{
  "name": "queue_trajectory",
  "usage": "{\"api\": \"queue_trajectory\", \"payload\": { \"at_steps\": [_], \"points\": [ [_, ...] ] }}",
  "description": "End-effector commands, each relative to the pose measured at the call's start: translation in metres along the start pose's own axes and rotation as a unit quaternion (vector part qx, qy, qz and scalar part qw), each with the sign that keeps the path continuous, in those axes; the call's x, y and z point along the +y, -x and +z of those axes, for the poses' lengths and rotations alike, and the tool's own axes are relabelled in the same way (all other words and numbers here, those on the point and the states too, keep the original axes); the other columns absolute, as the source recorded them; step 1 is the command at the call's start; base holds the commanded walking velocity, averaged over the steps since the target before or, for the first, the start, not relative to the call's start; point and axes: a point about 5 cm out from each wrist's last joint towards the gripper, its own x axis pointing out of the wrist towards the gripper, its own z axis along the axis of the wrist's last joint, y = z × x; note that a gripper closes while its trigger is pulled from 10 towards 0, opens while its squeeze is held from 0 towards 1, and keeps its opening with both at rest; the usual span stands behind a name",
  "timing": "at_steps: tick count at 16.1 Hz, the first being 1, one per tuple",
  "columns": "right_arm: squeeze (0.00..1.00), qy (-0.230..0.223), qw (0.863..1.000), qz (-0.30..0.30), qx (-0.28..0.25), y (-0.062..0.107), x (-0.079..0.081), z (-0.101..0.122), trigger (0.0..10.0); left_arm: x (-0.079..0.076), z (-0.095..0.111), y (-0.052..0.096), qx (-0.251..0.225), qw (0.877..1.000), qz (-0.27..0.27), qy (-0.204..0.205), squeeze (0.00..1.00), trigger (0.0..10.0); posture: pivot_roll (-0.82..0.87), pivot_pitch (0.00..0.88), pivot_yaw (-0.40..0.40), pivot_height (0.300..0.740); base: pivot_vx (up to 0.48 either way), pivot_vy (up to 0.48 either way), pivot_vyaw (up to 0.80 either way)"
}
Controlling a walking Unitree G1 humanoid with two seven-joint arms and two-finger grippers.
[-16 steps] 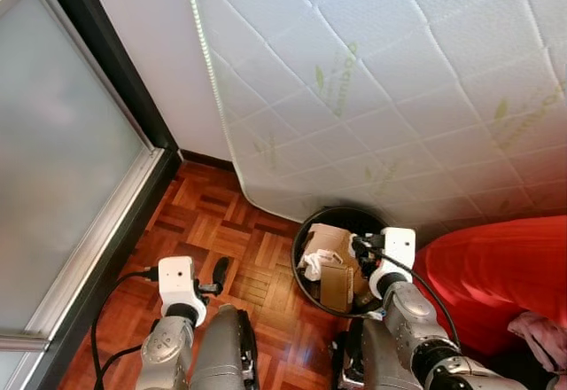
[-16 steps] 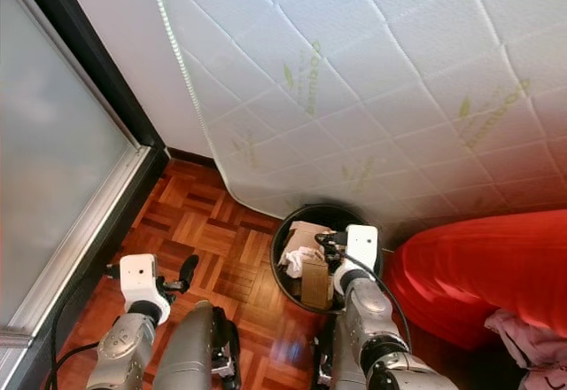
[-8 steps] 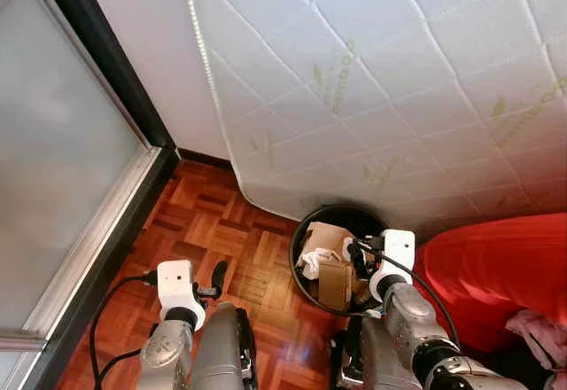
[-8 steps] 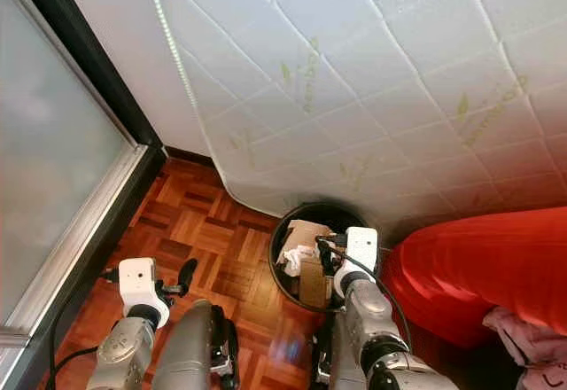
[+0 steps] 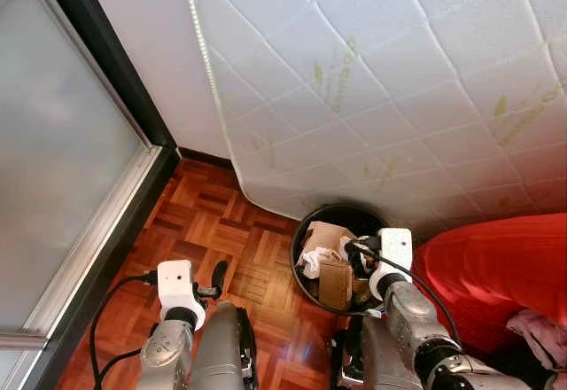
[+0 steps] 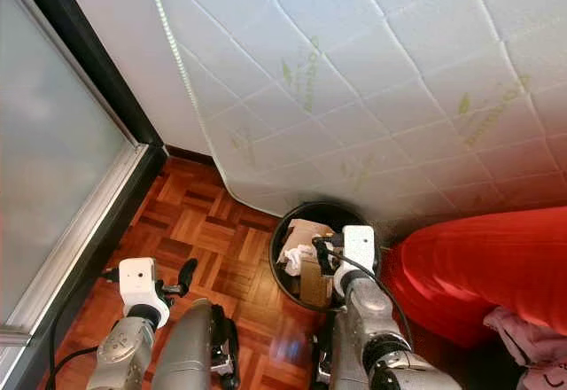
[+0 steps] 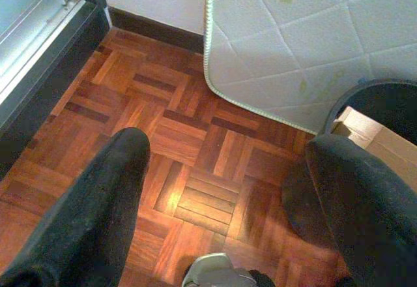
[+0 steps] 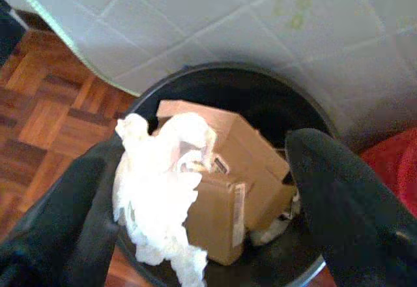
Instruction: Clean up the room
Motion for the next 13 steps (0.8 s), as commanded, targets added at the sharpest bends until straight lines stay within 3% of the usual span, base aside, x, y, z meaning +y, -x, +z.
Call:
{"api": "queue_trajectory", "payload": {
  "at_steps": [1, 2, 4, 5, 6, 7, 8, 9, 10, 11, 12, 13],
  "points": [
    [0.0, -0.084, 0.995, -0.03, 0.041, 0.004, -0.004, -0.016, 10.0, 0.002, -0.008, 0.006, 0.018, 1.0, 0.005, 0.005, 0.0, 10.0, 0.1, 0.322, 0.019, 0.632, 0.0, 0.0, 0.0],
    [0.0, -0.154, 0.985, -0.057, 0.052, 0.005, -0.011, -0.02, 10.0, 0.001, -0.008, 0.006, 0.018, 1.0, 0.004, 0.005, 0.0, 10.0, 0.1, 0.322, 0.02, 0.632, 0.0, 0.0, 0.0],
    [0.0, -0.06, 0.996, -0.058, 0.042, 0.006, -0.017, -0.016, 10.0, 0.0, -0.008, 0.006, 0.017, 1.0, 0.002, 0.005, 0.0, 10.0, 0.1, 0.322, 0.02, 0.632, 0.0, 0.0, 0.0],
    [0.0, -0.049, 0.997, -0.054, 0.038, 0.006, -0.016, -0.015, 10.0, 0.0, -0.008, 0.006, 0.017, 1.0, 0.002, 0.005, 0.0, 10.0, 0.1, 0.321, 0.019, 0.632, 0.0, 0.0, 0.0],
    [0.0, -0.158, 0.983, -0.074, 0.048, 0.006, -0.019, -0.019, 10.0, 0.0, -0.008, 0.006, 0.017, 1.0, 0.003, 0.004, 0.0, 10.0, 0.1, 0.321, 0.018, 0.632, 0.0, 0.0, 0.0],
    [0.0, -0.22, 0.969, -0.092, 0.062, 0.007, -0.023, -0.023, 10.0, 0.0, -0.008, 0.006, 0.018, 1.0, 0.003, 0.004, 0.0, 10.0, 0.1, 0.32, 0.019, 0.632, 0.0, 0.0, 0.0],
    [0.0, -0.041, 0.996, -0.063, 0.038, 0.005, -0.021, -0.013, 10.0, 0.0, -0.008, 0.006, 0.017, 1.0, 0.003, 0.004, 0.0, 10.0, 0.11, 0.319, 0.019, 0.632, 0.0, 0.0, 0.0],
    [0.0, 0.027, 0.999, -0.037, 0.028, 0.004, -0.014, -0.01, 10.0, 0.0, -0.008, 0.006, 0.018, 1.0, 0.003, 0.004, 0.0, 10.0, 0.1, 0.319, 0.02, 0.632, 0.0, 0.0, 0.0],
    [0.0, -0.05, 0.998, -0.032, 0.033, 0.004, -0.011, -0.013, 10.0, -0.001, -0.008, 0.006, 0.018, 1.0, 0.002, 0.004, 0.0, 10.0, 0.1, 0.319, 0.018, 0.632, 0.0, 0.0, 0.0],
    [0.0, -0.198, 0.976, -0.065, 0.062, 0.006, -0.016, -0.022, 10.0, -0.001, -0.008, 0.006, 0.018, 1.0, 0.003, 0.004, 0.0, 10.0, 0.1, 0.319, 0.018, 0.632, 0.0, 0.0, 0.0],
    [0.0, -0.195, 0.975, -0.077, 0.075, 0.007, -0.02, -0.025, 10.0, -0.001, -0.008, 0.006, 0.018, 1.0, 0.003, 0.005, 0.0, 10.0, 0.1, 0.318, 0.017, 0.632, 0.0, 0.0, 0.0],
    [0.0, -0.145, 0.985, -0.066, 0.064, 0.007, -0.021, -0.022, 10.0, -0.001, -0.008, 0.006, 0.018, 1.0, 0.003, 0.004, 0.0, 10.0, 0.11, 0.318, 0.017, 0.632, 0.0, 0.0, 0.0]
  ]
}}
